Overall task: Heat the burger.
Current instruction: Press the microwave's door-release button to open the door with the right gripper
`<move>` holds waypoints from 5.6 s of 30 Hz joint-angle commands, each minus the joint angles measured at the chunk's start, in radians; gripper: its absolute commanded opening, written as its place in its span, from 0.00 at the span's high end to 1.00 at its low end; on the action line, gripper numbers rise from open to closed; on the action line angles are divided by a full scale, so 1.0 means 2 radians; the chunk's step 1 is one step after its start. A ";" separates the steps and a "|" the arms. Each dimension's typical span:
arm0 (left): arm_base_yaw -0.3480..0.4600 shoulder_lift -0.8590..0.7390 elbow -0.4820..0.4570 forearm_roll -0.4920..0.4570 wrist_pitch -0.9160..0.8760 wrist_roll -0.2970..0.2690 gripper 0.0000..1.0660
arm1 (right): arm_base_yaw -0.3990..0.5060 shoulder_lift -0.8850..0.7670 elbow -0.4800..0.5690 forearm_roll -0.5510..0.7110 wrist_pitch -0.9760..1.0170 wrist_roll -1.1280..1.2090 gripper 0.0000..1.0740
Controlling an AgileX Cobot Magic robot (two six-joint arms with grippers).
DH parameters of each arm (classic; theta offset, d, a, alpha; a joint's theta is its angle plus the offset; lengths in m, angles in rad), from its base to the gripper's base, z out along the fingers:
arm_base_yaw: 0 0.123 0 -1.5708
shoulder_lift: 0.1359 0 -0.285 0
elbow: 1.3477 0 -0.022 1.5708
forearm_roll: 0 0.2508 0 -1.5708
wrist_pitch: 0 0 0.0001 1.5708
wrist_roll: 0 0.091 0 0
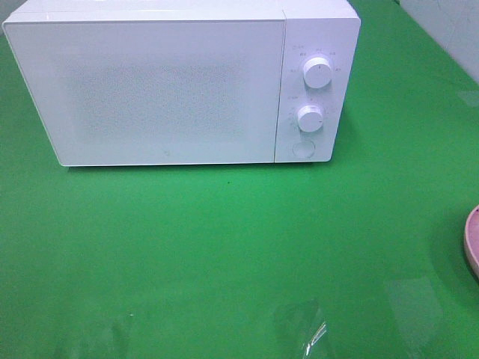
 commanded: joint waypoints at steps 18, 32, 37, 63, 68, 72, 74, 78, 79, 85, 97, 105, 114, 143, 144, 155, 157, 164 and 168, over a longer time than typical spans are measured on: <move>-0.001 -0.005 0.002 -0.002 -0.002 -0.003 0.08 | -0.002 0.174 0.025 -0.003 -0.218 -0.004 0.30; -0.001 -0.005 0.002 -0.002 -0.002 -0.003 0.08 | -0.002 0.305 0.025 -0.003 -0.395 -0.028 0.30; -0.001 -0.005 0.002 -0.002 -0.002 -0.003 0.08 | -0.002 0.380 0.025 -0.002 -0.482 -0.033 0.30; -0.001 -0.005 0.002 -0.002 -0.002 -0.003 0.08 | 0.150 0.530 0.071 0.189 -0.762 -0.175 0.30; -0.001 -0.005 0.002 -0.002 -0.002 -0.003 0.08 | 0.205 0.556 0.078 0.273 -0.797 -0.197 0.30; -0.001 -0.005 0.002 -0.002 -0.002 -0.003 0.08 | 0.243 0.584 0.078 0.320 -0.831 -0.210 0.30; -0.001 -0.005 0.002 -0.002 -0.002 -0.003 0.08 | 0.261 0.600 0.078 0.331 -0.846 -0.210 0.30; -0.001 -0.005 0.002 -0.002 -0.002 -0.003 0.08 | 0.286 0.624 0.078 0.333 -0.858 -0.206 0.30; -0.001 -0.005 0.002 -0.002 -0.002 -0.003 0.08 | 0.296 0.636 0.077 0.334 -0.863 -0.202 0.30; -0.001 -0.005 0.002 -0.002 -0.002 -0.003 0.08 | 0.312 0.673 0.075 0.334 -0.886 -0.179 0.30; -0.001 -0.005 0.002 -0.002 -0.002 -0.003 0.08 | 0.312 0.732 0.023 0.325 -0.868 -0.160 0.30; -0.001 -0.005 0.002 -0.002 -0.002 -0.003 0.08 | 0.312 0.755 -0.001 0.318 -0.854 -0.149 0.30; -0.001 -0.005 0.002 -0.002 -0.002 -0.003 0.08 | 0.312 0.767 -0.007 0.312 -0.855 -0.018 0.34; -0.001 -0.005 0.002 -0.002 -0.002 -0.003 0.08 | 0.311 0.767 -0.007 0.302 -0.806 0.583 1.00; -0.001 -0.005 0.002 -0.002 -0.002 -0.003 0.08 | 0.311 0.767 -0.007 0.302 -0.806 0.583 1.00; -0.001 -0.005 0.002 -0.002 -0.002 -0.003 0.08 | 0.267 0.797 -0.037 0.256 -0.804 0.609 1.00; -0.001 -0.005 0.002 -0.002 -0.002 -0.003 0.08 | 0.260 0.808 -0.042 0.256 -0.800 0.623 1.00; -0.001 -0.005 0.002 -0.002 -0.002 -0.003 0.08 | 0.247 0.842 -0.065 0.245 -0.777 0.654 1.00; -0.001 -0.005 0.002 -0.002 -0.002 -0.003 0.08 | 0.247 0.862 -0.083 0.239 -0.776 0.659 1.00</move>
